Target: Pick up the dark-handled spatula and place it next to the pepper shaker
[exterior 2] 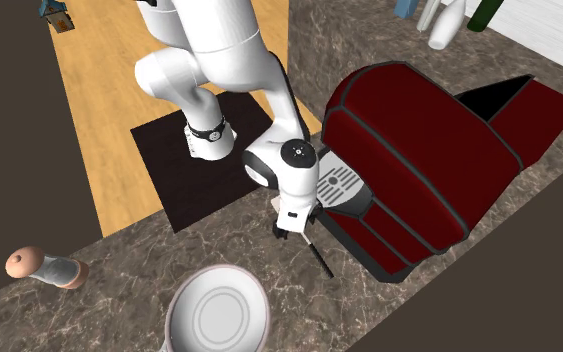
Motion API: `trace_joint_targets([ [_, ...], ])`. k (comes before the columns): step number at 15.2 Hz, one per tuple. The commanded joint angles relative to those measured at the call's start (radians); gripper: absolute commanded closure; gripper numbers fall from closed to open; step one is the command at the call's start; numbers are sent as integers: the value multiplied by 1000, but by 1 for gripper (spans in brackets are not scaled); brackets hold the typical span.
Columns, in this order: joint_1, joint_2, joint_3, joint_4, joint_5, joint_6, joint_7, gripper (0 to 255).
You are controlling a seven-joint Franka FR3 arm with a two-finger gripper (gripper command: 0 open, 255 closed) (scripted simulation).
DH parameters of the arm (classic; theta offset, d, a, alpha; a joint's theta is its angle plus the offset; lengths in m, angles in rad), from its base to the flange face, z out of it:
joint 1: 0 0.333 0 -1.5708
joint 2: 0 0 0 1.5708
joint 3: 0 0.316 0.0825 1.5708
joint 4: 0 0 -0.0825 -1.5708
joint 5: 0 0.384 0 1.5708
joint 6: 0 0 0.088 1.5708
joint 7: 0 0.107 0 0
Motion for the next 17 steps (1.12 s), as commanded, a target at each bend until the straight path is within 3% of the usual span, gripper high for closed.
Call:
trace_joint_targets([
  [1, 10, 40, 9, -1, 0, -8, 1, 0],
  [2, 5, 47, 4, -3, -4, 2, -6, 255],
  [5, 17, 68, -6, 11, -18, 8, 11, 255],
  [10, -19, 30, 6, -29, 0, 12, -30, 255],
  [11, 13, 39, 7, -1, 3, -8, -1, 255],
  [17, -31, -63, 68, -18, 84, -91, -64, 255],
])
